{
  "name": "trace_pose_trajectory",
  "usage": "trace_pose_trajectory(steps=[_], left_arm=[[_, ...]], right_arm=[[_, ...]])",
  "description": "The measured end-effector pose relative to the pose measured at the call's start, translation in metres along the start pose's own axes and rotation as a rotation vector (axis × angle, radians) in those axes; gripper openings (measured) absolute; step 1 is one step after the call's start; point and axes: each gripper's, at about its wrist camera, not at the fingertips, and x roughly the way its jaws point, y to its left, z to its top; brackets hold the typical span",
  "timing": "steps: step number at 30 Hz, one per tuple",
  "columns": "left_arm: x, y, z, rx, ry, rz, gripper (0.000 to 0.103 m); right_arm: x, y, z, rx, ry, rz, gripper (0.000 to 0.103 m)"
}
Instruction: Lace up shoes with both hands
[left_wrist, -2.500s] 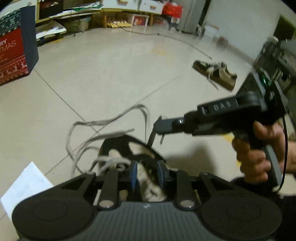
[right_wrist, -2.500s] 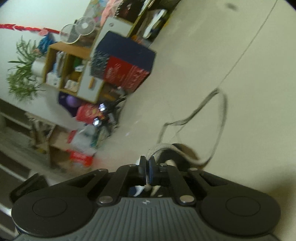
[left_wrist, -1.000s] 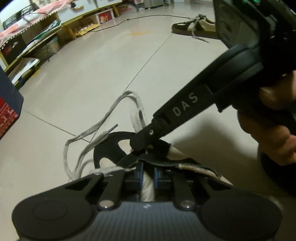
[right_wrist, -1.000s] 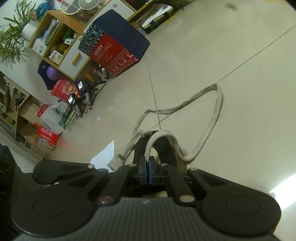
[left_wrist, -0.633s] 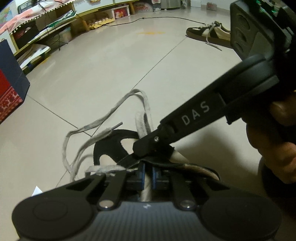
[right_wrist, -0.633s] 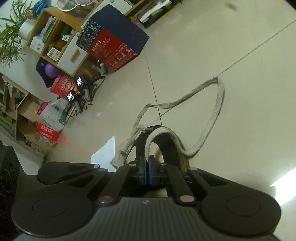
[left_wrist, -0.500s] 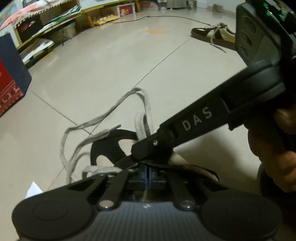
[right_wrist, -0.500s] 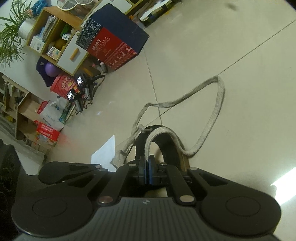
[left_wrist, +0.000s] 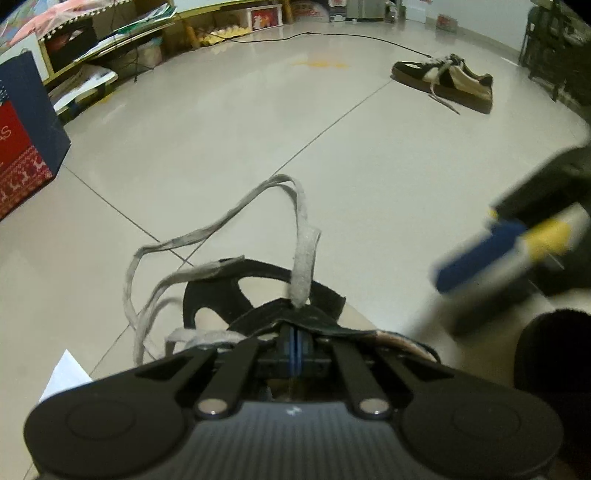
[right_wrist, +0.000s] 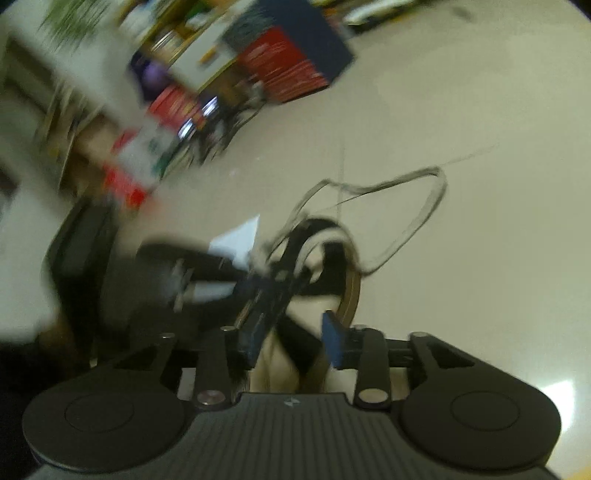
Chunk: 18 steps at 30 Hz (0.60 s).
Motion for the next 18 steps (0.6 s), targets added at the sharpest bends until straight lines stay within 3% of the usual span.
trace_pose_trajectory(steps=[3, 5, 9, 13, 18], left_arm=[[0.004, 0.002, 0.006, -0.026, -0.002, 0.008, 0.002], [0.008, 0.006, 0.01, -0.045, 0.0, 0.007, 0.002], [0.01, 0.001, 0.012, -0.044, 0.014, 0.033, 0.002], [0.007, 0.001, 0.011, -0.069, 0.014, 0.042, 0.002], [-0.004, 0.002, 0.006, -0.114, 0.017, 0.044, 0.001]], right_arm=[[0.001, 0.022, -0.004, -0.112, 0.03, -0.019, 0.045], [0.008, 0.03, -0.007, -0.16, 0.028, -0.077, 0.047], [0.036, 0.038, -0.002, -0.218, 0.028, -0.291, 0.046], [0.049, 0.042, 0.003, -0.266, 0.029, -0.274, 0.019], [0.041, 0.027, 0.005, -0.122, 0.012, -0.262, 0.009]])
